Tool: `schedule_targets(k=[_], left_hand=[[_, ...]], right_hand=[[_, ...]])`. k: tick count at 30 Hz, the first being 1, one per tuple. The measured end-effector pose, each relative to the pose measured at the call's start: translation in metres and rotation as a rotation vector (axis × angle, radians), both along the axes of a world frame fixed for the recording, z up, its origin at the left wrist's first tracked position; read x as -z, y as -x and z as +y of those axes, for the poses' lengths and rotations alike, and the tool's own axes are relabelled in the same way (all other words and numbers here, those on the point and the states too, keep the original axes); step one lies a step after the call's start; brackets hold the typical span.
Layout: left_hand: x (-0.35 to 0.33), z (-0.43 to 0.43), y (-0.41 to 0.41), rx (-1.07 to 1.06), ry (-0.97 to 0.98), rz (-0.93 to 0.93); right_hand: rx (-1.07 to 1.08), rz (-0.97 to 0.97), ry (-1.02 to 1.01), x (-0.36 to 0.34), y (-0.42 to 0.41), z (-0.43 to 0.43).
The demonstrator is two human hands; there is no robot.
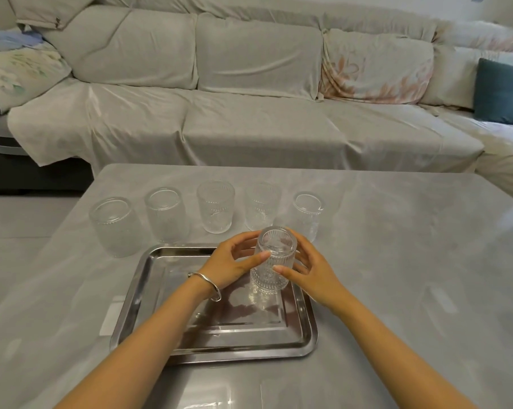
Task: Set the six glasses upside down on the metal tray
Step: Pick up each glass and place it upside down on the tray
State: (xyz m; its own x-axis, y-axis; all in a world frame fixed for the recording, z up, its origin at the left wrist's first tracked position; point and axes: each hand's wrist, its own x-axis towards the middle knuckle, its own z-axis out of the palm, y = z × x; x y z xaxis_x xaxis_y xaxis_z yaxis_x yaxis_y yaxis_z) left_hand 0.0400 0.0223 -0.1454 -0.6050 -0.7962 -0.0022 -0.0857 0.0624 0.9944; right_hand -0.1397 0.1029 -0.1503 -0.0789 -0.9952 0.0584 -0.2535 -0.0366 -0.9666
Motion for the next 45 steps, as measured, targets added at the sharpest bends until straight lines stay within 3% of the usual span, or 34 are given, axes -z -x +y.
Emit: schedule_targets(k=[4, 10, 15, 19, 31, 34, 41, 45], left_hand=[[-0.016, -0.004, -0.006, -0.027, 0.067, -0.032], [-0.073, -0.037, 0.008, -0.131, 0.373, -0.067], [-0.078, -0.075, 0.049, -0.055, 0.698, -0.436], [-0.065, -0.093, 0.087, 0.090, 0.829, -0.704], [-0.047, -0.109, 0.120, 0.213, 0.905, -0.790], [-0.051, -0.102, 0.120, 0.207, 0.884, -0.722], [-0.108, -0.063, 0.096, 0.146, 0.558, -0.198], [-0.142, -0.030, 0.065, 0.083, 0.508, -0.022]], right_hand=[[0.045, 0.022, 0.013, -0.021, 0.012, 0.005], [0.193, 0.025, 0.172, -0.073, 0.065, -0.005], [0.232, 0.065, 0.041, -0.058, 0.098, -0.028], [0.209, 0.056, -0.042, -0.026, 0.110, -0.046], [0.141, -0.054, 0.058, 0.009, 0.103, -0.072], [0.157, -0.058, 0.082, 0.004, 0.101, -0.066], [0.207, 0.031, 0.252, -0.078, 0.082, -0.041], [0.167, 0.048, 0.312, -0.124, 0.055, -0.018]])
